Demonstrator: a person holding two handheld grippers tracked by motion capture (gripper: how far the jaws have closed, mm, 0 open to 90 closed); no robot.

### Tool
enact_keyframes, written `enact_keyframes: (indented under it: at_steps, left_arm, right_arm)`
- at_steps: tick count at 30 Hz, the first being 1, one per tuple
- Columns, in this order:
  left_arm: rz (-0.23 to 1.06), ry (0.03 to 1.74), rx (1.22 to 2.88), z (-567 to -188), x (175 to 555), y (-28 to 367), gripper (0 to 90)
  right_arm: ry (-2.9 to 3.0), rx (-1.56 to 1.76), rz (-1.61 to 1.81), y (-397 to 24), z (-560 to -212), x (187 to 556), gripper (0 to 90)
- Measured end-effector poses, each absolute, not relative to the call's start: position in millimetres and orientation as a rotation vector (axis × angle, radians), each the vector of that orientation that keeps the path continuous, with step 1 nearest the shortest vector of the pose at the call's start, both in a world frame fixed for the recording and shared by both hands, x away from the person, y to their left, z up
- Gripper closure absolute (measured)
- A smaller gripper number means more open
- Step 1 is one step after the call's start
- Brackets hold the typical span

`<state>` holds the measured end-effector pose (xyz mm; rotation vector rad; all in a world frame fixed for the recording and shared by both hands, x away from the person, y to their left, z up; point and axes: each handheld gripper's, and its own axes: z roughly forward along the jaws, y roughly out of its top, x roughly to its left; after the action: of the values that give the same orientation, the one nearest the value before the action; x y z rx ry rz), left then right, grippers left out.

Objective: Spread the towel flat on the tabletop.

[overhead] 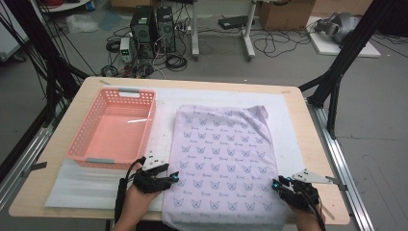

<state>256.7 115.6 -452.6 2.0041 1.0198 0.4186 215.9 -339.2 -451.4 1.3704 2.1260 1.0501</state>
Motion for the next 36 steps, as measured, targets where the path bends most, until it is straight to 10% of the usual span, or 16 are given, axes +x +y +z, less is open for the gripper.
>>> enact_keyframes:
  at_steps: [4, 28, 32, 36]
  left_arm:
    - [0.422, 0.961, 2.034, -452, 252, 112, 86.3]
    - [0.113, 0.794, 1.972, -423, 177, 154, 87.1]
    - [0.086, 0.742, 2.005, -425, 166, 153, 84.8]
    - [0.174, 0.792, 1.958, -424, 182, 150, 54.6]
  right_arm:
    - [2.158, 1.326, 1.035, -337, -450, 214, 86.2]
    - [2.219, 1.24, 1.217, -362, -410, 136, 86.8]
    - [2.327, 1.253, 1.173, -363, -414, 120, 86.3]
    - [2.27, 1.291, 1.183, -362, -418, 127, 63.6]
